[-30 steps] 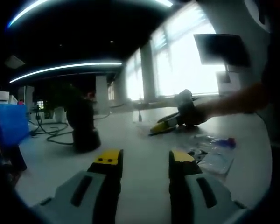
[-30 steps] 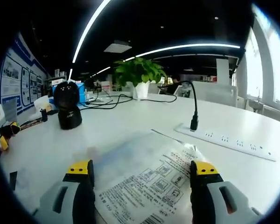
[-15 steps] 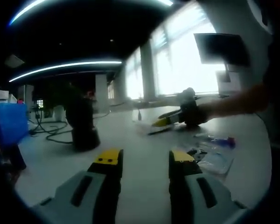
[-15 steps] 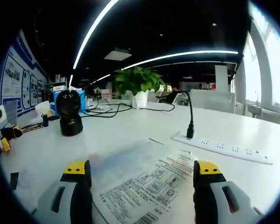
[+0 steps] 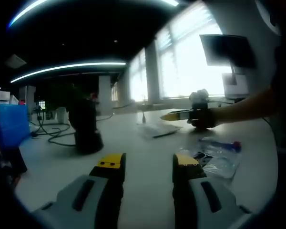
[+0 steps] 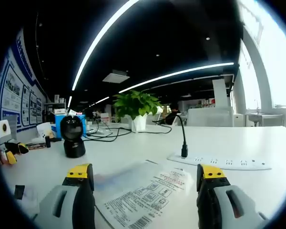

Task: Clip sheet goods on table flip sheet goods clip sheet goods scan sheet goods put sheet goods back to table

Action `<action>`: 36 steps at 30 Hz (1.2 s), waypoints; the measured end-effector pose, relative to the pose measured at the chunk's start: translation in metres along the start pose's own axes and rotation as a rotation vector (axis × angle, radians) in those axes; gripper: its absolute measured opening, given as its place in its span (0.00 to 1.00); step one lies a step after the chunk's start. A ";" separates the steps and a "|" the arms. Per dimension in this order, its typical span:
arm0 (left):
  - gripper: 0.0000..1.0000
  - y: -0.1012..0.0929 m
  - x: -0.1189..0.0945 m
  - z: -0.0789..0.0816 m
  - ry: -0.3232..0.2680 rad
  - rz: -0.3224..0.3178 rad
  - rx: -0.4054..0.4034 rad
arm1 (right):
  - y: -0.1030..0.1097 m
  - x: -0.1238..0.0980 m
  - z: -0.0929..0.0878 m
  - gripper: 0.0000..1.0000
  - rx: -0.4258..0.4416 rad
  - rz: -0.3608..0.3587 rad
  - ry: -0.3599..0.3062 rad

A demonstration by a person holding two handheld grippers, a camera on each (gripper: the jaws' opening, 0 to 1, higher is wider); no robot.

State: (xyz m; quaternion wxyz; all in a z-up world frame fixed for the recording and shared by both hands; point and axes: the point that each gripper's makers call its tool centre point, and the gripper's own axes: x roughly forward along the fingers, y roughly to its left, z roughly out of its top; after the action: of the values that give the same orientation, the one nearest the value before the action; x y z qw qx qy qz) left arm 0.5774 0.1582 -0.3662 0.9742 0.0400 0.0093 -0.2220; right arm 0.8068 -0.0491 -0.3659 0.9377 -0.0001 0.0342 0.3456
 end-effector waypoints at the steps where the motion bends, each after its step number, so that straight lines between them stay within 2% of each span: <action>1: 0.32 0.000 0.000 0.000 -0.001 0.000 -0.002 | 0.003 0.000 0.000 0.82 -0.008 0.005 0.000; 8: 0.32 -0.001 -0.001 0.002 -0.010 -0.005 -0.004 | 0.016 -0.018 0.007 0.80 -0.033 0.026 -0.008; 16: 0.32 -0.003 -0.001 0.003 -0.017 -0.017 -0.016 | 0.016 -0.062 0.049 0.78 -0.045 0.009 -0.084; 20: 0.32 -0.003 -0.001 0.005 -0.026 -0.017 -0.027 | 0.021 -0.079 0.062 0.78 -0.052 0.000 -0.101; 26: 0.32 -0.005 -0.001 0.005 -0.022 -0.024 -0.025 | 0.034 -0.101 0.072 0.78 -0.072 -0.005 -0.106; 27: 0.32 -0.005 -0.001 0.005 -0.022 -0.024 -0.024 | 0.027 -0.104 0.072 0.78 -0.069 -0.012 -0.107; 36: 0.32 -0.005 -0.002 0.007 -0.031 -0.030 -0.027 | 0.023 -0.146 0.082 0.79 -0.066 -0.083 -0.135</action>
State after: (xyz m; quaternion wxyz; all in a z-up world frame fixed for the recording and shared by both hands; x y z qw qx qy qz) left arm 0.5730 0.1539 -0.3596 0.9712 0.0235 -0.0021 -0.2369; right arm 0.6864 -0.1239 -0.2741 0.9509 -0.0091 -0.0403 0.3066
